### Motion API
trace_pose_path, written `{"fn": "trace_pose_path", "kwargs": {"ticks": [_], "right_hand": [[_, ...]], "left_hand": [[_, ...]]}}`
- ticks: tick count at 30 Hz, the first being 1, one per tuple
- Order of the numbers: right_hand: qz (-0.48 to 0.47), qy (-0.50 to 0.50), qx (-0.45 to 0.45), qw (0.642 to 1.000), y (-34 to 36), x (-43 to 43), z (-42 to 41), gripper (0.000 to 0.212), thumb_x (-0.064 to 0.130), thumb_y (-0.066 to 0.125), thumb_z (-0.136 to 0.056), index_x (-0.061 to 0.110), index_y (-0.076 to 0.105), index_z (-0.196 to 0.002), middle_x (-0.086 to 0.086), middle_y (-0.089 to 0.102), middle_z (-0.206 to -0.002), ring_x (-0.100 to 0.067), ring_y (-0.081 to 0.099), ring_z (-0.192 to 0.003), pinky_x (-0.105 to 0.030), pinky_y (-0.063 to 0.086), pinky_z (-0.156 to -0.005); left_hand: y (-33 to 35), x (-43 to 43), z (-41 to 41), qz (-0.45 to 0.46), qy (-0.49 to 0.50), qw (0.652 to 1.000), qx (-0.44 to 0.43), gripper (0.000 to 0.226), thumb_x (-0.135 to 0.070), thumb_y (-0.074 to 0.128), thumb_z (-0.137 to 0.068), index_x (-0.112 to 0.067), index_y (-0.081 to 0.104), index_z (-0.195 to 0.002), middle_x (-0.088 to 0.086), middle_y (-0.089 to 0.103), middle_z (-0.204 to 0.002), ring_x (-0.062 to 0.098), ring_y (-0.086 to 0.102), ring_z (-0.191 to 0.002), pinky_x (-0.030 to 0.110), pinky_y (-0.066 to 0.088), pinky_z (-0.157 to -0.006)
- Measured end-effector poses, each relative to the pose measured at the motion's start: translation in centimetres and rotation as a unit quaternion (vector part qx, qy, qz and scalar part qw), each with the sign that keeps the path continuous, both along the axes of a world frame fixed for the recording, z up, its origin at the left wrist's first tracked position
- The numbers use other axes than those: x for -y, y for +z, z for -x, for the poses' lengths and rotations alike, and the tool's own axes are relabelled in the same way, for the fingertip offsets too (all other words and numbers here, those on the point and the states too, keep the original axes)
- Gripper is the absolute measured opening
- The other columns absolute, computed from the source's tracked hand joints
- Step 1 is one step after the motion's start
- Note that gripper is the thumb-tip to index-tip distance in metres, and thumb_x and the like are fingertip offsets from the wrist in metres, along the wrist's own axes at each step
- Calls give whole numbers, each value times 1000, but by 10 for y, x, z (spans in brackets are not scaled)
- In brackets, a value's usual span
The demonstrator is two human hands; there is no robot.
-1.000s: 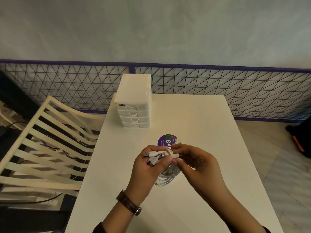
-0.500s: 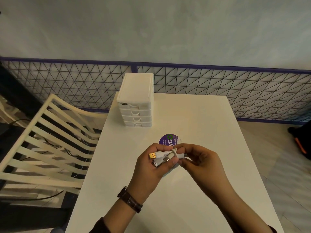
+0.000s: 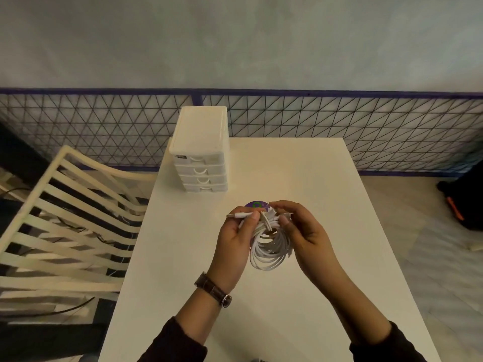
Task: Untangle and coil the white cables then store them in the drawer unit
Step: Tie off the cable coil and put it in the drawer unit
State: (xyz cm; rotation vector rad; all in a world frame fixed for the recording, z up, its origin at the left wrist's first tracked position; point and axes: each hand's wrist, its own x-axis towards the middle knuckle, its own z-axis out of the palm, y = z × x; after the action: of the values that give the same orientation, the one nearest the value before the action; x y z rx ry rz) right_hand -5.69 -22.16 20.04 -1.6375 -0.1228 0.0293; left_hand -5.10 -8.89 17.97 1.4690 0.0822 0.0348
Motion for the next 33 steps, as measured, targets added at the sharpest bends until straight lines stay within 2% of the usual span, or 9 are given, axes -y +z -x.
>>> {"fn": "trace_pose_path", "kwargs": {"ticks": [4,8,12,17,20,23,26,29,33], "right_hand": [[40,-50,4,998,-18,13,-1,16,13,51,-95,27,58,-99,15,66,-92,-14,64,-81,-35,54,-73],[50,-45,-60,996,-51,42,-8,32,11,59,-90,33,55,-114,2,69,-92,-30,66,-80,-48,54,-68],[87,-100,-127,983,-105,66,-16,27,2,59,-88,17,60,-110,-2,70,-91,-7,68,-72,-27,56,-70],[106,-156,-217,958,-175,89,-32,24,5,59,-87,15,60,-109,-10,70,-87,-11,67,-63,-19,52,-58],[167,-180,-241,939,-205,96,-42,22,12,60,-86,20,62,-106,-4,70,-85,-8,59,-58,-20,46,-52],[193,-199,-252,927,-228,98,-49,18,15,61,-84,19,65,-102,-1,69,-87,-18,63,-74,-32,51,-68],[197,-216,-246,924,-239,98,-55,10,15,63,-84,12,67,-92,0,66,-81,-19,61,-76,-29,47,-70],[200,-233,-237,922,-243,97,-60,11,16,66,-83,7,70,-86,-2,56,-87,-15,54,-73,-23,39,-68],[239,-196,-254,917,-240,102,-63,18,20,65,-83,4,71,-87,-7,52,-91,-24,55,-79,-27,39,-70]], "left_hand": [[-12,19,-12,46,22,996,-78,3,-12,53,-93,-12,56,-92,3,65,-90,17,63,-85,29,51,-81],[-51,40,-32,98,1,973,-209,5,-17,58,-90,-13,54,-93,14,66,-95,26,63,-84,41,51,-82],[-98,58,-45,107,-91,930,-339,15,-17,57,-90,-6,58,-100,12,65,-88,21,60,-73,31,50,-66],[-157,73,-67,84,-84,903,-414,8,-8,57,-90,-5,60,-96,8,61,-85,21,60,-76,35,54,-68],[-181,88,-76,61,-67,901,-424,17,-7,54,-90,-2,63,-104,13,64,-91,27,62,-86,41,53,-79],[-203,102,-85,-63,-73,921,-376,21,-11,55,-90,-3,68,-105,15,68,-105,31,63,-101,42,49,-96],[-216,111,-92,-200,-81,925,-311,25,-13,53,-92,-3,67,-110,8,68,-107,25,62,-100,34,49,-93],[-223,114,-98,-333,-93,899,-270,28,-22,56,-90,-6,68,-109,16,65,-111,32,61,-101,38,49,-91],[-221,107,-96,-363,-124,894,-234,33,-17,59,-89,-6,63,-120,18,59,-120,33,56,-110,37,44,-99]]}}
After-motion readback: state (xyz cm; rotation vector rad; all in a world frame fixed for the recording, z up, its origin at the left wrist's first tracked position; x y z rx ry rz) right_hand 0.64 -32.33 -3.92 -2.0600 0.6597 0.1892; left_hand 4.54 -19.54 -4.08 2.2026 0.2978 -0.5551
